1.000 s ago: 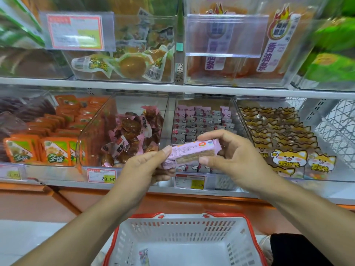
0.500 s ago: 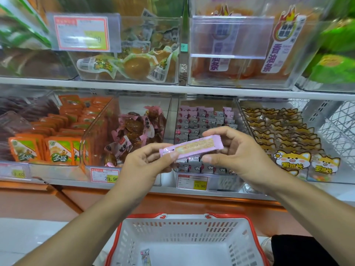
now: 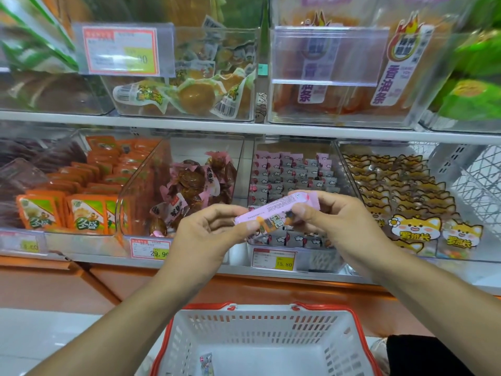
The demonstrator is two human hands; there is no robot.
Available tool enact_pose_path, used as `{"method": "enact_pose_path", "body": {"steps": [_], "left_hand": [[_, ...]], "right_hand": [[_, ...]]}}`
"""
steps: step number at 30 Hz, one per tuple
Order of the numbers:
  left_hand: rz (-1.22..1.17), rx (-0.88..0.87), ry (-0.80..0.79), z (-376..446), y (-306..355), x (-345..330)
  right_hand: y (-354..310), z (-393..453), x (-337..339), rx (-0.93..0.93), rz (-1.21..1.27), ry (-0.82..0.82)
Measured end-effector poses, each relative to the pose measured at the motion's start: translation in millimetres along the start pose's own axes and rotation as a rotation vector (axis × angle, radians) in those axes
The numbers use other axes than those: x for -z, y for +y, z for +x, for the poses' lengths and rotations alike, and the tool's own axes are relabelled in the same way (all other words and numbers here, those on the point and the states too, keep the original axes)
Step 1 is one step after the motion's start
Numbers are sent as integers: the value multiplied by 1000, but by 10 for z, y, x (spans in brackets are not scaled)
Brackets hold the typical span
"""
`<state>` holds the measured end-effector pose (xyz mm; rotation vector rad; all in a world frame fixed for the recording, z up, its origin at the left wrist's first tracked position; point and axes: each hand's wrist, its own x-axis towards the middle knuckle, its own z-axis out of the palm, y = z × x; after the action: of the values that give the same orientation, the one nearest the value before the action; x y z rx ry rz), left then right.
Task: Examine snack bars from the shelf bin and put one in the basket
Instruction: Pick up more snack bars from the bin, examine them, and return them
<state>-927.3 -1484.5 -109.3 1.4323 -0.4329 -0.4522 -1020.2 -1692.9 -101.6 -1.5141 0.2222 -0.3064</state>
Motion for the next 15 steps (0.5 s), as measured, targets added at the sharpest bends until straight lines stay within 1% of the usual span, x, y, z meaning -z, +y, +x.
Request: {"method": "enact_pose_path", "body": {"steps": [3, 8, 15], "left_hand": [[-6, 52, 32, 21, -6, -4], [4, 99, 45, 47, -23, -5], [-43, 98, 80, 90, -46, -34]], "right_hand": [[9, 33, 8, -59, 110, -14], [-16, 46, 7, -131, 287, 33], [-77, 80, 6, -188, 367, 48]]}}
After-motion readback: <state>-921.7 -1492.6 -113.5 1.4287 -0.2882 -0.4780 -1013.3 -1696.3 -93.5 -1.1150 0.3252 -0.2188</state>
